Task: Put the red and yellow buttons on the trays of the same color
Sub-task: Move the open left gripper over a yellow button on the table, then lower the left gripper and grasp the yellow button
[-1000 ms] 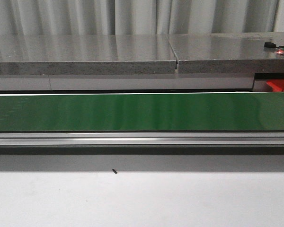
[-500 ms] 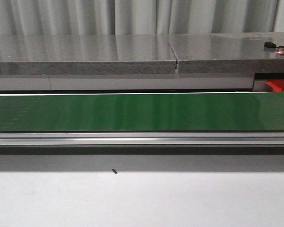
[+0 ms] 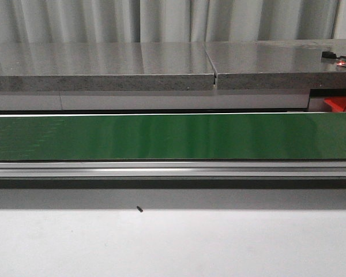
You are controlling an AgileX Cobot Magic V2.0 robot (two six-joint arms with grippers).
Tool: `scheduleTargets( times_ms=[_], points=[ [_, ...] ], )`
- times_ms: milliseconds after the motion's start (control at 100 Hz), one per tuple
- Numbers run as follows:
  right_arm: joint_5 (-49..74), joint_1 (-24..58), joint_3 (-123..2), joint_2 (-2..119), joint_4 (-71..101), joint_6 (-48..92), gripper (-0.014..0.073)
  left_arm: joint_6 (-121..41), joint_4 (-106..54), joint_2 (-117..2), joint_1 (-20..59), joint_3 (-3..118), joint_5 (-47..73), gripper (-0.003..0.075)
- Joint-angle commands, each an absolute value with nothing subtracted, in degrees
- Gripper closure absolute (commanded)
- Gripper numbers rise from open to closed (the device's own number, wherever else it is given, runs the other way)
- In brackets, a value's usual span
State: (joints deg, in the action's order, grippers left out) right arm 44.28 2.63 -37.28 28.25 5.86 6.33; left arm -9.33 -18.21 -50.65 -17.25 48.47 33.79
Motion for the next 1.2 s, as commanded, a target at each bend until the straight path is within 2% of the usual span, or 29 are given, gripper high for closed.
scheduleTargets(
  times_ms=[0, 280, 490, 810, 1190],
  points=[
    [40.74, 2.34, -38.75, 28.45, 5.68, 6.37, 0.0663, -8.36, -18.87, -56.44, -18.27, 56.14, 30.77, 0.0209],
    [40.74, 2.34, -38.75, 28.45, 5.68, 6.37, 0.0663, -8.36, -18.36, -77.14, -22.68, 74.36, 37.51, 0.0209],
    [40.74, 2.34, -38.75, 28.45, 5.68, 6.37, 0.0663, -7.01, -14.64, -88.55, -23.93, 82.01, 39.82, 0.0209],
    [40.74, 2.34, -38.75, 28.45, 5.68, 6.37, 0.0663, -5.34, -7.23, -97.70, -23.93, 84.06, 37.32, 0.0209],
    [40.74, 2.34, -38.75, 28.45, 5.68, 6.37, 0.0663, -5.24, -6.50, -104.80, -23.93, 84.15, 32.61, 0.0209]
  ],
)
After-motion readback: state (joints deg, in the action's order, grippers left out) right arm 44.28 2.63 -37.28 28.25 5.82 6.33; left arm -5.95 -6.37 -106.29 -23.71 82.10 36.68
